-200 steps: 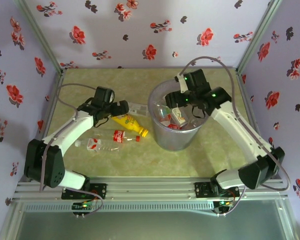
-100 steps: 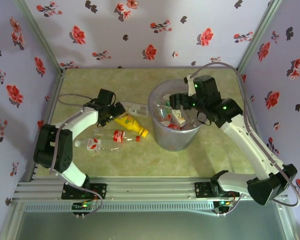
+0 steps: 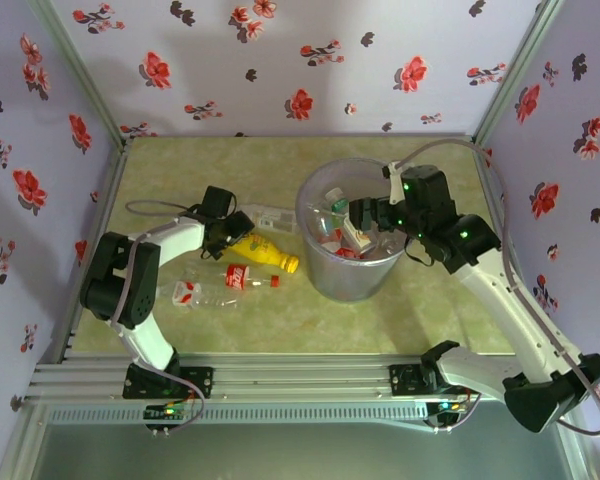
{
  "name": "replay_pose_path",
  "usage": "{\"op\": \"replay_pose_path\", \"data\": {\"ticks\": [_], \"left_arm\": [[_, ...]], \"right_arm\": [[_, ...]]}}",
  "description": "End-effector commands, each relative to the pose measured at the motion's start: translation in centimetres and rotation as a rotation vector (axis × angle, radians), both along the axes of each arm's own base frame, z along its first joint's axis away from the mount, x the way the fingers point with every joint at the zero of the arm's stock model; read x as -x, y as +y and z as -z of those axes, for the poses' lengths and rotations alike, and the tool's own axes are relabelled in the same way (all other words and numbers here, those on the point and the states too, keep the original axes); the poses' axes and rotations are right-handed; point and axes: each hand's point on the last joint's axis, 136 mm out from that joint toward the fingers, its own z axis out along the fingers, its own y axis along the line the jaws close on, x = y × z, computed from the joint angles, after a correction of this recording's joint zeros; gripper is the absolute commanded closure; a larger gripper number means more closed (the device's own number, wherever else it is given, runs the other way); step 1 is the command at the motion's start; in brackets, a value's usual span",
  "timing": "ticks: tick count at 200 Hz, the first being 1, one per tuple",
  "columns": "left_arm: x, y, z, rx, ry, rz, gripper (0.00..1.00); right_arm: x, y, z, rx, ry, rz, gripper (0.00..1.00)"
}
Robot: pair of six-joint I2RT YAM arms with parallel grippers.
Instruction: Put the plastic bottles in the bin
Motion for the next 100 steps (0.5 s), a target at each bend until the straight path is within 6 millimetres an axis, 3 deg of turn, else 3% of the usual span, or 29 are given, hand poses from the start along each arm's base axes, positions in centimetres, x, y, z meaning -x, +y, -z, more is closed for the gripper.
{"op": "replay_pose_path", "data": {"ticks": [1,100], "left_arm": [[-0.14,-0.44,0.38,0.029,-0.002,-0.024,0.2],[0.0,-0.6,-0.03,0.045,-0.022,-0.03,0.38]], "right_arm": [[0.62,-0.7,0.55,-0.008,0.017,0.024,0.01],[1.48,-1.59,0.92,-0.015,0.016,0.046,0.01]]}}
